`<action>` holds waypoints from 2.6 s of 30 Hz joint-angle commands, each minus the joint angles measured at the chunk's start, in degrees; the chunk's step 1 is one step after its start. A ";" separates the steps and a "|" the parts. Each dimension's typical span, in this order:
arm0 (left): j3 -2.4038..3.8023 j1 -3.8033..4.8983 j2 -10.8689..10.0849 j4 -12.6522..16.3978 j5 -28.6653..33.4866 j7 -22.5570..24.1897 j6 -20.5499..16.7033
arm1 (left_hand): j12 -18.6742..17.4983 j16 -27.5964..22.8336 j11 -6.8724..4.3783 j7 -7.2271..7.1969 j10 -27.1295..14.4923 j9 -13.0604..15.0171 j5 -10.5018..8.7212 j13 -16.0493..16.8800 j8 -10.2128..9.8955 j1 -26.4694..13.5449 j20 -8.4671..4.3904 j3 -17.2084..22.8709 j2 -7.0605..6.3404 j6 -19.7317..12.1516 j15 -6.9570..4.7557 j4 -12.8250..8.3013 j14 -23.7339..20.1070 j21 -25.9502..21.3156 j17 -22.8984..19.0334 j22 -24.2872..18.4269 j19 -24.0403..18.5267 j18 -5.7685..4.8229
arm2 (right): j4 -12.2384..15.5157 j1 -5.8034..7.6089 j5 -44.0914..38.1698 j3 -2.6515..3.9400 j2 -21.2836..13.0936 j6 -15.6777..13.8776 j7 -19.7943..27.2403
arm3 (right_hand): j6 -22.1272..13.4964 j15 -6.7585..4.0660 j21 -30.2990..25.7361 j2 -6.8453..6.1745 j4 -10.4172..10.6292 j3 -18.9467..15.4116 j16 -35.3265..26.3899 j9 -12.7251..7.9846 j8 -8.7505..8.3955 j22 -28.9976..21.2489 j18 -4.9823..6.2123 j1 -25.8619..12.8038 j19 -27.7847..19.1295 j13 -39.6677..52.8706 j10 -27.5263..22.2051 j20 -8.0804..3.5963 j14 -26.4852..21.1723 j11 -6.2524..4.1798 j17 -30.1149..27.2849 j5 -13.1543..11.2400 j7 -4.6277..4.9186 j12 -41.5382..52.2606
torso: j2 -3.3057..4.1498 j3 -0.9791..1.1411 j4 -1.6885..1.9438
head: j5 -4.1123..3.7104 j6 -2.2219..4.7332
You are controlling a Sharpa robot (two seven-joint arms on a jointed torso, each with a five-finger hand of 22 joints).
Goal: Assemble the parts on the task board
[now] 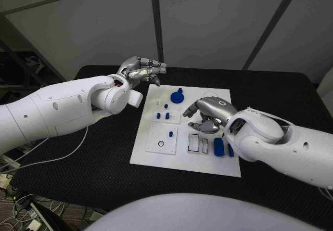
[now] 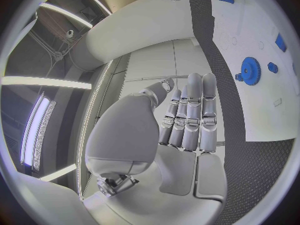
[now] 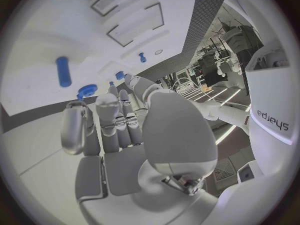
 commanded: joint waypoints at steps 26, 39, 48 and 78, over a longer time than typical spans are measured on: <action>-0.01 -0.19 -0.14 0.00 0.14 0.22 0.69 | 0.22 -0.19 0.00 0.23 -0.22 -0.03 -0.16 -0.08 0.04 0.07 0.11 -0.42 0.23 -0.28 0.06 0.00 -0.21 -0.38 -0.05 -0.08 -0.24 -0.62 | -4.50 1.79 1.12 2.29 -4.61 10.62 -1.26 | -0.03 0.05 -1.96 -1.07 1.01 -3.43 -1.76 -0.08 -0.25 0.43 0.89 0.71 -1.46 -0.13 -2.35 -0.11 -0.40 -0.20 -2.34 0.07 -1.56 1.79 | 0.09 -0.12 0.08 | -2.34 1.53; -0.01 -0.20 -0.03 -0.15 0.14 0.29 0.75 | 0.22 -0.19 0.00 0.23 -0.22 -0.03 -0.16 -0.08 0.04 0.07 0.11 -0.42 0.23 -0.28 0.06 0.00 -0.21 -0.38 -0.05 -0.08 -0.24 -0.62 | -5.77 1.75 1.08 2.06 -2.63 12.17 -0.67 | -0.47 -0.74 -0.39 -0.18 1.72 -2.57 -0.65 -0.11 -0.22 2.42 0.35 1.70 0.41 -0.01 1.30 -0.62 0.12 -1.20 -1.63 0.28 -1.68 4.31 | 0.11 -0.07 0.01 | -2.43 1.34; -0.01 -0.21 -0.04 -0.15 0.14 0.29 0.74 | 0.22 -0.19 0.00 0.23 -0.22 -0.03 -0.16 -0.08 0.04 0.07 0.11 -0.42 0.23 -0.28 0.06 0.00 -0.21 -0.38 -0.05 -0.08 -0.24 -0.62 | -6.19 1.71 1.08 1.99 -2.05 13.59 -0.71 | 1.66 -1.60 1.77 0.37 2.05 -1.08 2.50 0.27 0.50 5.08 -0.36 2.27 2.47 0.18 4.85 -1.39 1.05 -2.26 1.37 0.38 -1.27 5.16 | 0.09 -0.07 0.05 | -2.48 1.19; -0.01 -0.21 -0.25 0.00 0.14 0.20 0.79 | 0.35 -0.22 0.01 0.23 -0.39 -0.02 -0.15 -0.05 0.10 0.15 0.12 -0.54 0.33 -0.30 0.07 -0.06 -0.19 -0.43 -0.18 -0.14 -0.20 -0.61 | -6.41 1.63 1.12 1.89 -1.17 12.03 -0.72 | 4.33 -1.81 3.65 0.88 3.50 -0.83 5.76 0.47 0.84 7.41 -0.97 0.98 4.15 0.56 7.90 -1.62 1.67 -2.52 4.40 -0.24 -1.36 5.08 | 0.07 -0.09 0.04 | -2.35 0.77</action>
